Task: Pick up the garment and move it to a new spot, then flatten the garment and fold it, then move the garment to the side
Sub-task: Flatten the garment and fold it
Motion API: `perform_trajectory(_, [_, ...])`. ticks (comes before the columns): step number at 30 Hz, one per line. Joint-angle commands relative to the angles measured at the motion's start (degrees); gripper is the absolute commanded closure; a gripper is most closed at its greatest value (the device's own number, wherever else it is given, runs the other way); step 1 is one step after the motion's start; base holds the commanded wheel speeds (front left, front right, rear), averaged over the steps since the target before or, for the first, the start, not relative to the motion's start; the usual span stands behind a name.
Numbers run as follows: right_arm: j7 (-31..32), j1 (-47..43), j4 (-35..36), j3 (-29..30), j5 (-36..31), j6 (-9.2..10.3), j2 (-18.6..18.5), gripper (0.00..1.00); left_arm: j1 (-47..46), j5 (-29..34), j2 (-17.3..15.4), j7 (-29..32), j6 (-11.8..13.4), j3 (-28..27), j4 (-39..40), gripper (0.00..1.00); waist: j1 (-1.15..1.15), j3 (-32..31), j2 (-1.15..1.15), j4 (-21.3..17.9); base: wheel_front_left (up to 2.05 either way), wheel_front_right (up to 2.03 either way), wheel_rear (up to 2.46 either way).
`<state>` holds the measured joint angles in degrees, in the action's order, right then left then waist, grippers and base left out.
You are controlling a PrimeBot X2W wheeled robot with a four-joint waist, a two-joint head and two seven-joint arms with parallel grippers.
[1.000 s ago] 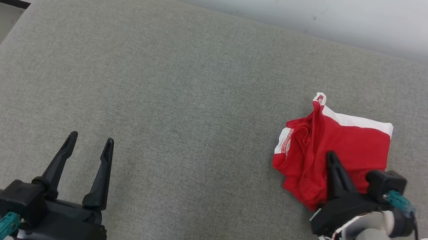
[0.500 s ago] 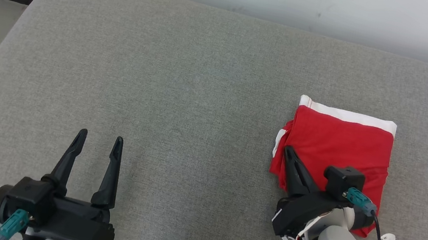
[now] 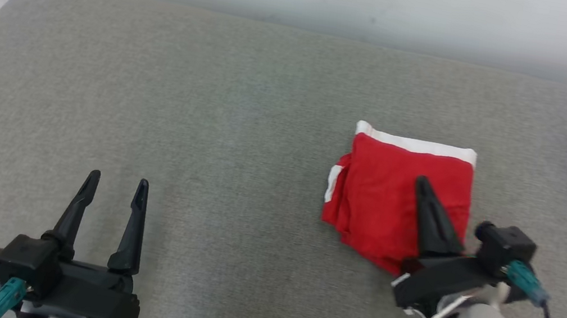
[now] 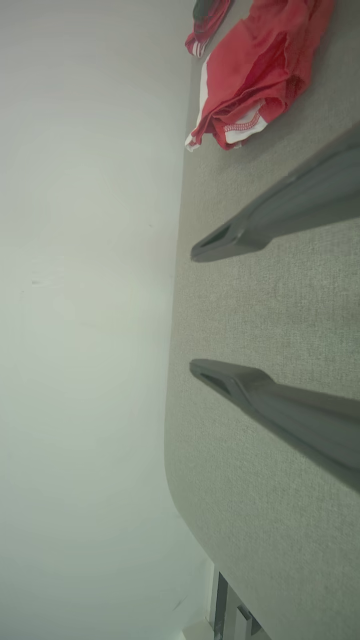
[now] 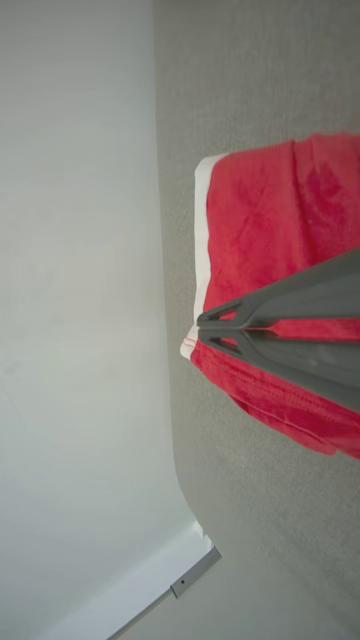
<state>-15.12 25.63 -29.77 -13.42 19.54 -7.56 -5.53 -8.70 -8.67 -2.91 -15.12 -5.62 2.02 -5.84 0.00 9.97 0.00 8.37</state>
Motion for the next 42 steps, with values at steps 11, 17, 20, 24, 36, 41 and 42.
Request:
perform_trajectory(11, [0.01,-7.43,5.94,6.88,-3.72,0.14,-5.06,0.90,2.66,2.22,-0.38,0.00,-0.41,-3.90,-0.26,0.00,0.00,-4.27,0.00,-7.52,0.00,0.00,0.00])
perform_trajectory(17, [0.00,-11.88,8.17,8.74,-4.82,0.14,-5.06,0.00,4.59,3.20,-0.52,0.00,-0.70,-4.84,-1.14,0.00,0.00,-6.17,0.00,-8.88,0.00,0.00,0.00])
perform_trajectory(20, [0.00,-14.13,9.42,9.22,-5.23,0.14,-5.04,0.00,5.22,3.56,-0.62,0.00,-0.79,-5.03,-1.89,0.00,0.00,-7.10,0.00,-8.99,0.00,0.00,0.00])
perform_trajectory(24, [0.00,-16.44,10.48,9.86,-5.53,0.14,-4.94,0.00,6.01,3.70,-0.80,0.01,-0.83,-5.19,-2.89,0.00,0.00,-8.20,0.00,-8.84,0.00,0.00,0.00])
perform_trajectory(36, [0.11,-24.54,15.37,11.88,-7.70,0.14,-2.34,0.00,9.18,3.46,-1.51,0.01,-0.83,-5.72,-3.24,0.00,0.00,-10.90,0.00,-7.54,0.00,0.00,0.00])
perform_trajectory(41, [0.91,-26.26,17.52,10.78,-7.61,0.14,-2.20,0.00,10.22,3.40,-1.54,0.01,-0.66,-5.69,-1.91,0.00,0.00,-11.50,0.00,-7.21,0.00,0.00,0.00])
perform_trajectory(42, [1.01,-26.46,17.98,10.65,-7.68,0.14,-2.08,0.00,10.47,3.38,-1.56,0.00,-0.65,-5.70,-1.73,0.00,0.00,-11.59,0.00,-7.17,0.00,0.00,0.00])
